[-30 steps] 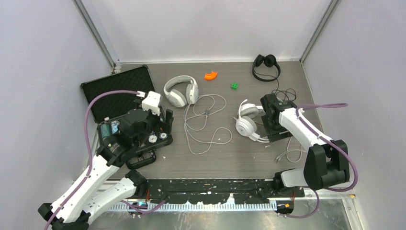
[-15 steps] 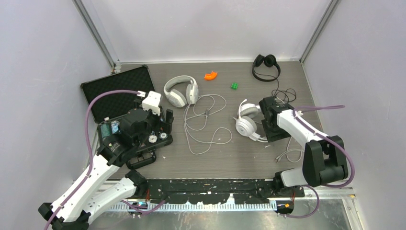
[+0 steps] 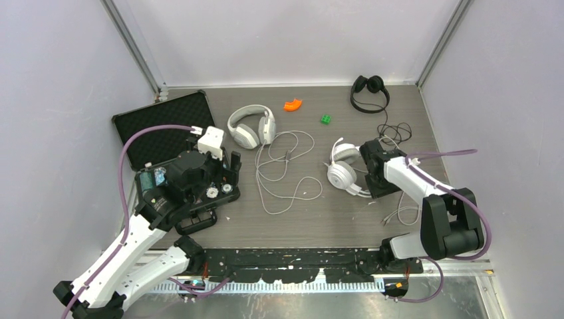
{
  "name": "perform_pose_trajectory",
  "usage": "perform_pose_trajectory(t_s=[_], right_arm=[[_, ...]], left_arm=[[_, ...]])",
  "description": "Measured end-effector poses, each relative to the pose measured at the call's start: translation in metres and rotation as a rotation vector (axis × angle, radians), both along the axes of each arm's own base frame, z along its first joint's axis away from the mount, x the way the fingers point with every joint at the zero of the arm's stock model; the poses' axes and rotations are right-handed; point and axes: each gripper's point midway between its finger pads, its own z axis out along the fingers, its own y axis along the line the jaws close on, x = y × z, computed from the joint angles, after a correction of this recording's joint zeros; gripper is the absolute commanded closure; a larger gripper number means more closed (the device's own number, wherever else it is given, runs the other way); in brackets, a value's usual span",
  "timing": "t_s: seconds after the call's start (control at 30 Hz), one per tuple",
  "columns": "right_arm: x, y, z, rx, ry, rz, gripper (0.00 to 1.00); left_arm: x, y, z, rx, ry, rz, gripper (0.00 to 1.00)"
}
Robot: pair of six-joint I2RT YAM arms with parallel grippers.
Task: Wrap the headphones
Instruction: Pick up the headphones from the center of the board.
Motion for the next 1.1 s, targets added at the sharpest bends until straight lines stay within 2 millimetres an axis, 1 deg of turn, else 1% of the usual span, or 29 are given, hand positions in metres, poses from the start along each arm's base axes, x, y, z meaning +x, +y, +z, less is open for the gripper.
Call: perform_pose_trajectory(t_s=[0.03,0.1,0.13,0.17,0.4,0.57,0.67,0.73,0.8,0.87,1.0,1.1], right_arm=[[0.001,0.000,0.001,-0.003,-0.004,0.008,0.72],[0.002,-0.002,0.005,-0.016,-0.015,0.031,0.91],[0.002,-0.004,0.009,-0.023,-0.023,0.048,0.98],[0.003,-0.004,0.012,-0.028,-0.034,0.067,1.00],[0.018,-0.004,0.052,-0.053,-0.181,0.218,1.00],[0.031,-0.002,0.084,-0.097,-0.245,0.374,1.00],[0.043,0.004,0.102,-0.115,-0.290,0.487,1.00],[0.050,0.011,0.111,-0.111,-0.317,0.563,1.00],[0.058,0.024,0.121,-0.089,-0.362,0.666,1.00],[0.062,0.037,0.128,-0.062,-0.401,0.756,1.00],[0.063,0.065,0.145,-0.004,-0.493,0.939,1.00],[0.061,0.085,0.157,0.042,-0.554,1.048,1.00]], left_arm=[[0.000,0.000,0.000,0.000,0.000,0.000,0.00],[0.000,0.000,0.000,0.000,0.000,0.000,0.00],[0.000,0.000,0.000,0.000,0.000,0.000,0.00],[0.000,0.000,0.000,0.000,0.000,0.000,0.00],[0.000,0.000,-0.001,0.001,0.003,0.000,0.00],[0.001,-0.002,-0.004,-0.001,0.018,0.002,0.00],[0.003,-0.006,-0.005,-0.010,0.046,0.002,0.00],[0.005,-0.010,-0.001,-0.021,0.066,0.003,0.00],[0.006,-0.015,0.007,-0.041,0.083,0.004,0.00],[0.008,-0.020,0.017,-0.064,0.090,-0.002,0.00],[0.010,-0.034,0.038,-0.105,0.109,-0.037,0.00],[0.014,-0.048,0.054,-0.123,0.125,-0.078,0.00]])
